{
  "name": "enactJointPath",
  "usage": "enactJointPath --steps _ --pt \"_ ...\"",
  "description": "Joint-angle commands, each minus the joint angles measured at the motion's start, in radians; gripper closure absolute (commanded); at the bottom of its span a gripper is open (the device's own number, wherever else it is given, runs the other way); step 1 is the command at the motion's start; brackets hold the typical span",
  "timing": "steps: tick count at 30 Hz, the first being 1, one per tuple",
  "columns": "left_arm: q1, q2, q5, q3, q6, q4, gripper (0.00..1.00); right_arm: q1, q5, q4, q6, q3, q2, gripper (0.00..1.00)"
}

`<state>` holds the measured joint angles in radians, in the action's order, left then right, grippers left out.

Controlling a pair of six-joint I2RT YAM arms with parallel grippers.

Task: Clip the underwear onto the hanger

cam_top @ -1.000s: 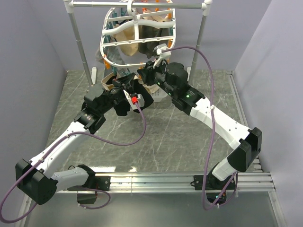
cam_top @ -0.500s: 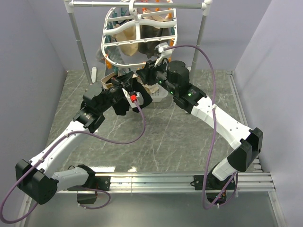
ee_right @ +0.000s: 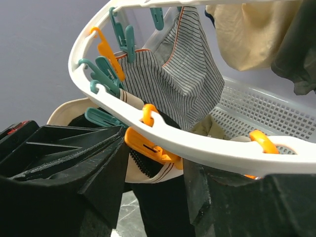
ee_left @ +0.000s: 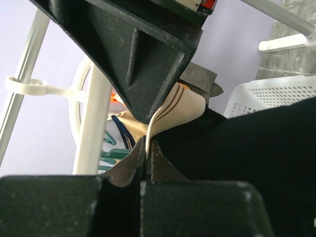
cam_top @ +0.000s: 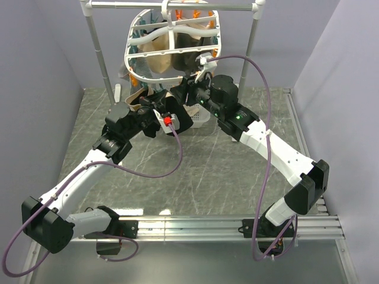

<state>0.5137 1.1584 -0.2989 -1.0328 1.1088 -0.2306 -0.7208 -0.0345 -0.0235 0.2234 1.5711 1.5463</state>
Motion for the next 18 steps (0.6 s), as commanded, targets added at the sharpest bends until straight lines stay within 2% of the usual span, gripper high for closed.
enactJointPath --steps 1,18 --pt "-0.006 -0.002 -0.025 -0.044 -0.023 -0.033 1.0 0.011 -0.005 0.005 0.014 0.05 -0.015 0.45" --pt "-0.009 -0.002 -0.026 -0.042 -0.029 -0.056 1.0 0.027 -0.056 0.007 0.076 0.101 -0.043 0.28"
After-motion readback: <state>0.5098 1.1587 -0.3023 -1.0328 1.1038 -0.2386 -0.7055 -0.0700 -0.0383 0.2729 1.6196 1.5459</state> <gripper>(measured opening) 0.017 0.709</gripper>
